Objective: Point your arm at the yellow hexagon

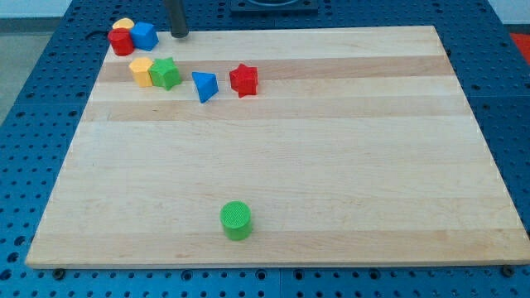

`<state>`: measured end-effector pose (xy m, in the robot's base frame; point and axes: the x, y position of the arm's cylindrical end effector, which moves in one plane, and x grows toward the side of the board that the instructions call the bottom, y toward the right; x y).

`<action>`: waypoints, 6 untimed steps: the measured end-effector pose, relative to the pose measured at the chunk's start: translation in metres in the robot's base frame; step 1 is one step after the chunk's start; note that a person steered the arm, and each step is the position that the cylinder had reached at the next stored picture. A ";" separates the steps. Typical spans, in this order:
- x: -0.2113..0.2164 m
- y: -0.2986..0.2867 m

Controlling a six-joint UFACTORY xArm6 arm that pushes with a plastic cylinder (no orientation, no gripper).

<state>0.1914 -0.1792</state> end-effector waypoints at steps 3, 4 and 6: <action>0.000 -0.033; 0.000 -0.032; 0.002 -0.031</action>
<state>0.1929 -0.2104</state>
